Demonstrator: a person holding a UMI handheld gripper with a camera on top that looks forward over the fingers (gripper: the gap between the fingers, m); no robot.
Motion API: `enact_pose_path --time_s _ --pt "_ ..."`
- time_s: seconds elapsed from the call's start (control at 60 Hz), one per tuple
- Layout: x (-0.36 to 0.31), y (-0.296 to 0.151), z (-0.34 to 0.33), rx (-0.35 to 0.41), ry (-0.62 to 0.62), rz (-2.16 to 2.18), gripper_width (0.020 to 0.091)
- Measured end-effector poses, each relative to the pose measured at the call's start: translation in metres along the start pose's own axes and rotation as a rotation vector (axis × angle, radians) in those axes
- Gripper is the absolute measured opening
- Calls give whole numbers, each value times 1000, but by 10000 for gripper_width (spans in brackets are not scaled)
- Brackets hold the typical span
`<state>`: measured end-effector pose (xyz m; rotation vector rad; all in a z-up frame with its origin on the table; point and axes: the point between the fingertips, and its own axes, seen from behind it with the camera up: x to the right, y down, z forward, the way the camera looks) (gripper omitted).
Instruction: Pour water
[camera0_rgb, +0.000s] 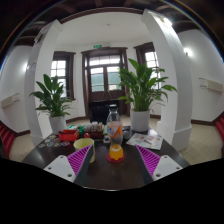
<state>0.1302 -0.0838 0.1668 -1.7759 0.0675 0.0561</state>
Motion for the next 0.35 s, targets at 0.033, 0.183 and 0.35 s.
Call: enact_pose_path --time_s 0.033,0.183,0.35 --pt "-1 -8 -6 15 0 -3 838" --pt "-9 -28 -21 51 -7 -29 834" --pt "-21 -27 -29 39 -28 -39 835"
